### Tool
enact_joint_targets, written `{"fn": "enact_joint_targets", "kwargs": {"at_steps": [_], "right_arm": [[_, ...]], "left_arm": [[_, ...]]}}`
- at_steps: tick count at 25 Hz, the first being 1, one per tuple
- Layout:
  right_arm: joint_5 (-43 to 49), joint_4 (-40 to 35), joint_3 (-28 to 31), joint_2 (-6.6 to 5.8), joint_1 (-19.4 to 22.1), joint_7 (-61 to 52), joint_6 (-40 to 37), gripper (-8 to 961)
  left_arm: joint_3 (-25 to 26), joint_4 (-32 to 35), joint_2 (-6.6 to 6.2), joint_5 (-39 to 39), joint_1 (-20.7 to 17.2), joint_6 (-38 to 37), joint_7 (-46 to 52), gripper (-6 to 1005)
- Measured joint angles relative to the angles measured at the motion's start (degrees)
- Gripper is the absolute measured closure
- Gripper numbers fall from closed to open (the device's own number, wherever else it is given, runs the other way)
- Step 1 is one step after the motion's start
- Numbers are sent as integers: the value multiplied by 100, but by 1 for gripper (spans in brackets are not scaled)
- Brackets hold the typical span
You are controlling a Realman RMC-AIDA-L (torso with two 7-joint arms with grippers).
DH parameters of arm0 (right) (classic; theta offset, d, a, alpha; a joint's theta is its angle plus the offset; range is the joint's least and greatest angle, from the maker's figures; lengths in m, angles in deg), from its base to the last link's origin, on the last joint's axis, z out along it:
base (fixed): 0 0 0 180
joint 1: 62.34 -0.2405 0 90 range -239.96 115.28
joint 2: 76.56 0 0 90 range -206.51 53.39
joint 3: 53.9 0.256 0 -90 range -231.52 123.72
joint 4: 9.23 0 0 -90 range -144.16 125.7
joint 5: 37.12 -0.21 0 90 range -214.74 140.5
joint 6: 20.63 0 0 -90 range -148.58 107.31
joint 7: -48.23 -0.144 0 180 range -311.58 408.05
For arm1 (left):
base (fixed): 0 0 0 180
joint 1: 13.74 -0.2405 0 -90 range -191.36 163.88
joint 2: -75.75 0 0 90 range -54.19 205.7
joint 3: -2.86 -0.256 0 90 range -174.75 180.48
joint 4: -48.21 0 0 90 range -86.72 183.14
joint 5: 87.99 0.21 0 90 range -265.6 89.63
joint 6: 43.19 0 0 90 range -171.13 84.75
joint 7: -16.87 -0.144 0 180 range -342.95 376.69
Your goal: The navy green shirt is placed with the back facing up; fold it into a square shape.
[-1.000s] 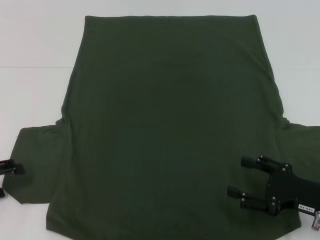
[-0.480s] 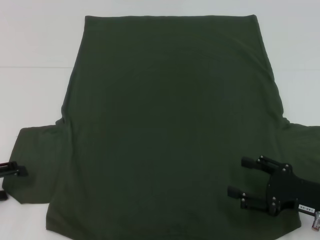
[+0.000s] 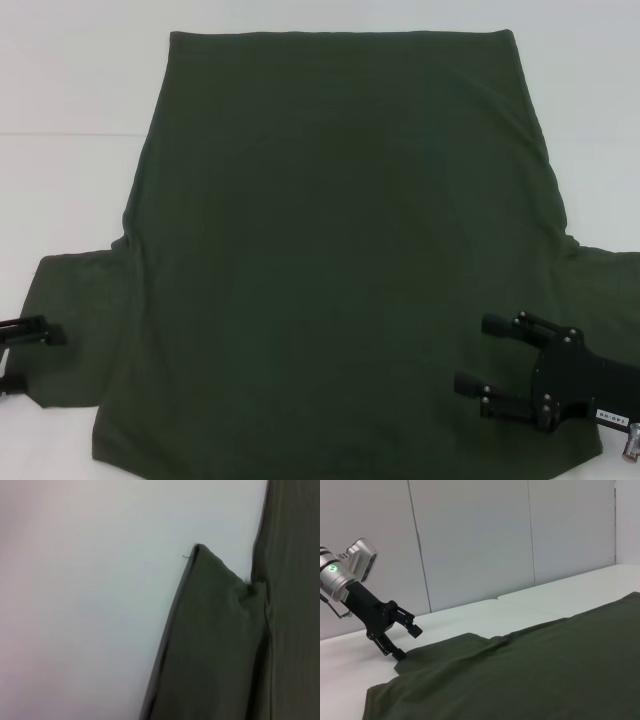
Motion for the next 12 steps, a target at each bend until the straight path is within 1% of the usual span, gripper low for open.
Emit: {"fn": "enact_joint_targets", "kwargs": {"at_steps": [12], "right_arm": [[-8,-40,0,-4,3,0,17,67]], "left_arm": [[35,96,-72,60,1,-37,90,94]]}}
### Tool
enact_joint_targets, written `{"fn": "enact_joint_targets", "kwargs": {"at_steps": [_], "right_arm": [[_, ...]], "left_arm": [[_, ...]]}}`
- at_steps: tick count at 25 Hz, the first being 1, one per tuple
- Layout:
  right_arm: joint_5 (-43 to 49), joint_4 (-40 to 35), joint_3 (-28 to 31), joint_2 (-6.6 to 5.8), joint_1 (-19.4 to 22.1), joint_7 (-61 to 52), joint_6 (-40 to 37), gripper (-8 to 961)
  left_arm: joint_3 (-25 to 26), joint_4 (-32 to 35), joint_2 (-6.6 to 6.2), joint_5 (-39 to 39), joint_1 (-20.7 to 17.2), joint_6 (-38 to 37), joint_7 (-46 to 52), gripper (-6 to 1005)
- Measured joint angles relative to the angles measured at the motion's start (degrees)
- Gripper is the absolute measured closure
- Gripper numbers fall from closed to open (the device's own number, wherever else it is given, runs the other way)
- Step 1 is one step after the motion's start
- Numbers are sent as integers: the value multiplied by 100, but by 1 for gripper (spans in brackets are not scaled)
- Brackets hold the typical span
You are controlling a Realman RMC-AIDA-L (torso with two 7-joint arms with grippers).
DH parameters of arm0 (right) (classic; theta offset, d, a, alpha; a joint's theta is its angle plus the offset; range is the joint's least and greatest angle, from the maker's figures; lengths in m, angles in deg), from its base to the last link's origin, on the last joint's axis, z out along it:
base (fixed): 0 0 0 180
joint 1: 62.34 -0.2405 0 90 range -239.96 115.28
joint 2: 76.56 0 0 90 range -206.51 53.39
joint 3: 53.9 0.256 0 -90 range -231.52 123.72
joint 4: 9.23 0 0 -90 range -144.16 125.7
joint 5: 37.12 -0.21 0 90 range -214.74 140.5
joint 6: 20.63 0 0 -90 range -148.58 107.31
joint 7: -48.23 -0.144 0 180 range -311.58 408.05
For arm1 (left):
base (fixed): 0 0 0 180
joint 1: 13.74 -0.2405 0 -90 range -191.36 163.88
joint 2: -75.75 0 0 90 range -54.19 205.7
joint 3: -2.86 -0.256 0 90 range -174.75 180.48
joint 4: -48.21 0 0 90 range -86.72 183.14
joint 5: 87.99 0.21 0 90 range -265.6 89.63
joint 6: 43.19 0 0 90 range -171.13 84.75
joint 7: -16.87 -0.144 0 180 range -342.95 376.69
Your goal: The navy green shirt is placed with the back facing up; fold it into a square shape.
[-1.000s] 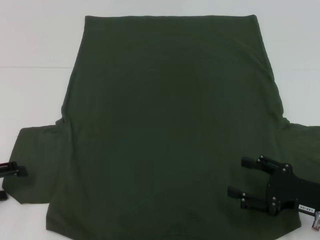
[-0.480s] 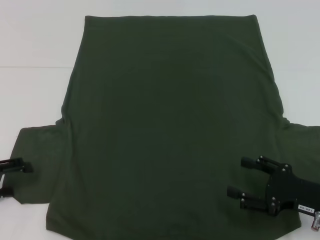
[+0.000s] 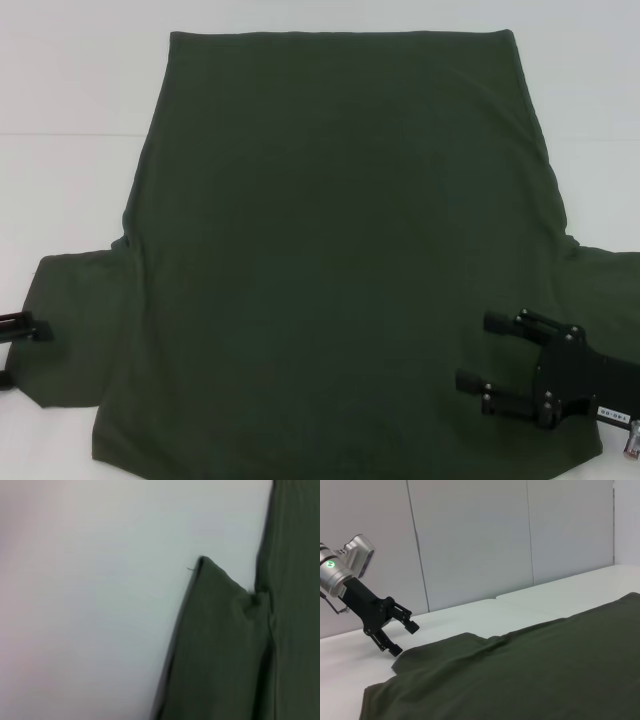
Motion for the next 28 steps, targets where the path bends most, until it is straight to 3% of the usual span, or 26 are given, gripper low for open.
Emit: {"fn": "enact_joint_targets", "kwargs": {"at_steps": [28], "right_arm": [[8,-21,0,13,24,0,36,68]], "left_arm": [[-28,-133,5,18,-6,251,158,118]]}}
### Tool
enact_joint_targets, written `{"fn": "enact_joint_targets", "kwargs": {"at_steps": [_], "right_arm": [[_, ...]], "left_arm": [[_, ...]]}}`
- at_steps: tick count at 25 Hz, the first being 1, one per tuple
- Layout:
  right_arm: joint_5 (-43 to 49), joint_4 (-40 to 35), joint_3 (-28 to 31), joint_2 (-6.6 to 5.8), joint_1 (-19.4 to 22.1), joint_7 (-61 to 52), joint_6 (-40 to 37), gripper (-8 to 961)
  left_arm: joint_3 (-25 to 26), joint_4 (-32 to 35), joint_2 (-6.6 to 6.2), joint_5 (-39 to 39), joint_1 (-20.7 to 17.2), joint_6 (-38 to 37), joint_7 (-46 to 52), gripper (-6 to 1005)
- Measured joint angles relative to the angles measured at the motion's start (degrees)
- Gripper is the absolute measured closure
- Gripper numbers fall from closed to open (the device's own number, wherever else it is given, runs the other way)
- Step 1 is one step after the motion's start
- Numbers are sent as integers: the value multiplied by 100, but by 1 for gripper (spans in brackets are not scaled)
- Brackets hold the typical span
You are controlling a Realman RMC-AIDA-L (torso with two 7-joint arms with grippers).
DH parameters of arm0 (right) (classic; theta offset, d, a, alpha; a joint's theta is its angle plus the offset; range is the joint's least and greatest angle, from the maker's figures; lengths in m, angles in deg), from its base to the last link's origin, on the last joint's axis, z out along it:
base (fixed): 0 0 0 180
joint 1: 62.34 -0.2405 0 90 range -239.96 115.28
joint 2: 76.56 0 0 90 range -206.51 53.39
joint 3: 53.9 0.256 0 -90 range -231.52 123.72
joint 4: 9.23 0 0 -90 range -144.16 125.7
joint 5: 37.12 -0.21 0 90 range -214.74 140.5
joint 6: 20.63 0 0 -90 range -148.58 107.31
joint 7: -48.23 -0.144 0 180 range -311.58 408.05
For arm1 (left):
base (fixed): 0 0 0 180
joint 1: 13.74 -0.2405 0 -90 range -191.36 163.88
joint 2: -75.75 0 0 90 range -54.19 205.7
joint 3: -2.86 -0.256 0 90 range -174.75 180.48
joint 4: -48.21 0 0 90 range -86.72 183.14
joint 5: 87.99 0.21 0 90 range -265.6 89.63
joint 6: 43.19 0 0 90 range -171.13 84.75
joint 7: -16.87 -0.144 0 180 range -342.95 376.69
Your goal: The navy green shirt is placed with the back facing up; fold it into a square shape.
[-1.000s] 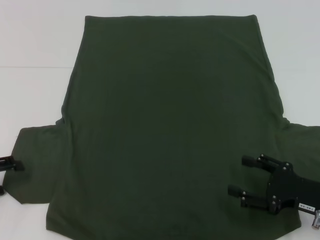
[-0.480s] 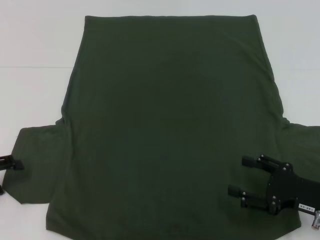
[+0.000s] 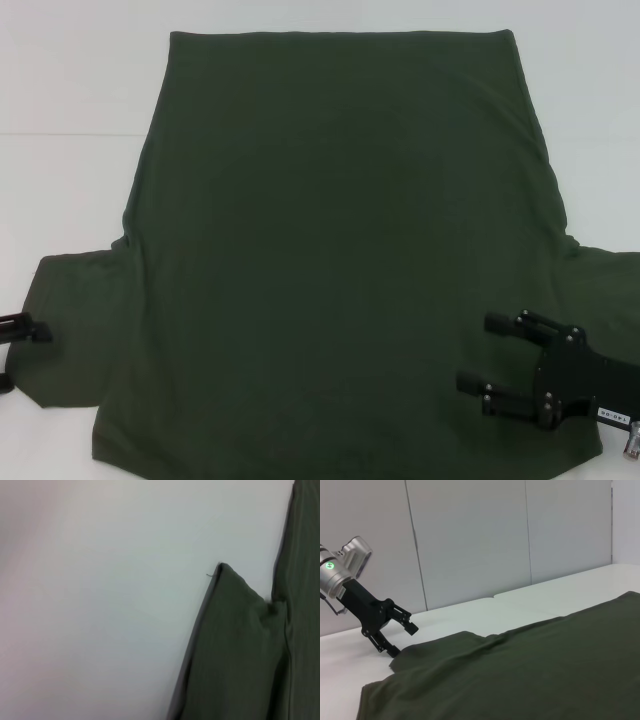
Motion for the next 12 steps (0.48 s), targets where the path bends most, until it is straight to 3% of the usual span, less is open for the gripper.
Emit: {"fn": "enact_joint_targets", "kwargs": {"at_steps": [12], "right_arm": [[0,0,0,0,-7,0,2,67]], "left_arm": [[-9,-94,-7,-47,41,24,-6,128]]}}
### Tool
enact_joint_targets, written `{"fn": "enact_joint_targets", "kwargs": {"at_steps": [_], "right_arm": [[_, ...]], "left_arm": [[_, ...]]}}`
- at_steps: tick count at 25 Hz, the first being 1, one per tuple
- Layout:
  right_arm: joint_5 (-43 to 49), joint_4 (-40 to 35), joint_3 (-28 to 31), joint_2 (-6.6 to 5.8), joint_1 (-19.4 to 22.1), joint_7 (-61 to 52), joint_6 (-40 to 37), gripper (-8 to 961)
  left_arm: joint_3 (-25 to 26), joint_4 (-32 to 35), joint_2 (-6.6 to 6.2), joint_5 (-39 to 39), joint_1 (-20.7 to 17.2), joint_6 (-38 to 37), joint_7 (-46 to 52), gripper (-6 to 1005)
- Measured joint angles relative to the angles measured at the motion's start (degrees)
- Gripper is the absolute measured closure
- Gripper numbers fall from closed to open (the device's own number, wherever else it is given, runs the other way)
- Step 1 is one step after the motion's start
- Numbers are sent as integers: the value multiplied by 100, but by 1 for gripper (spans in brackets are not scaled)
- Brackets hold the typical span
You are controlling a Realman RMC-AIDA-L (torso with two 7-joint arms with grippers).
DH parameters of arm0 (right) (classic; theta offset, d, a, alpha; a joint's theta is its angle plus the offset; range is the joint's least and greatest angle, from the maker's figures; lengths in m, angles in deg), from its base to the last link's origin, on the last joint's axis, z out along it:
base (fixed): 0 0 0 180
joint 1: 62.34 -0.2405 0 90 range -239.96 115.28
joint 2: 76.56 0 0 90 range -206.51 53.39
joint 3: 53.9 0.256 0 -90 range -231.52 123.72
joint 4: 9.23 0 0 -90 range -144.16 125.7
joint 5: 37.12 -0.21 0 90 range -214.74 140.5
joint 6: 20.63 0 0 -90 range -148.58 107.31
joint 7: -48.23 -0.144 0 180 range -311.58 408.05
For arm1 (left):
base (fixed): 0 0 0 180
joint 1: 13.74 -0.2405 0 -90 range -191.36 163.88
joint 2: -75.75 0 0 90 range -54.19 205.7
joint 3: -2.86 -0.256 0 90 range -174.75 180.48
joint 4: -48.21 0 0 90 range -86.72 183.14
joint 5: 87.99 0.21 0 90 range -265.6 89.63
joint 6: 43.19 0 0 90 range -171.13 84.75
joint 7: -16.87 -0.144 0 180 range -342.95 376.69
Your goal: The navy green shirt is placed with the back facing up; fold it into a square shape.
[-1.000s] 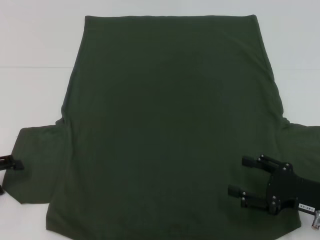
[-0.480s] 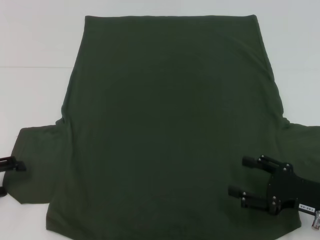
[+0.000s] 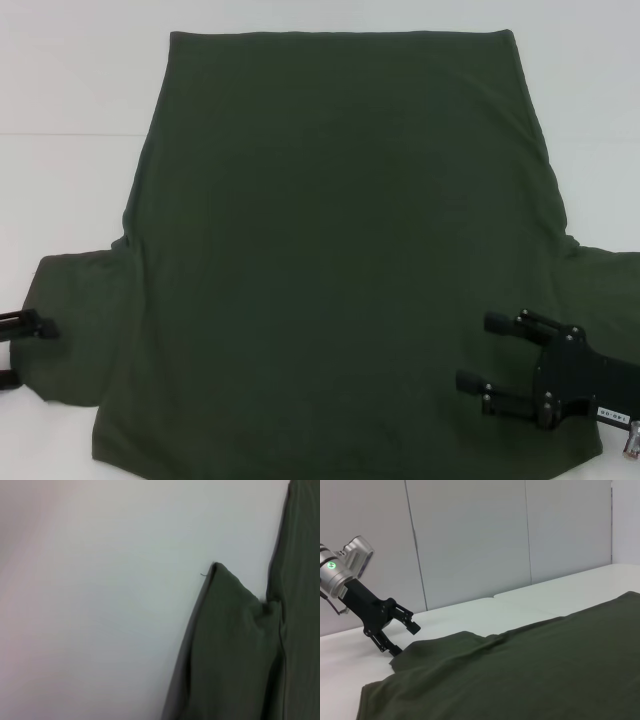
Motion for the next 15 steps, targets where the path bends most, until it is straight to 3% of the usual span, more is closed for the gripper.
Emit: {"fn": "enact_joint_targets", "kwargs": {"at_steps": [15], "right_arm": [[1,0,0,0,-19,0,14,68]], "left_arm": [[-74,-227,-3,-16,285,101,-35,141]]}}
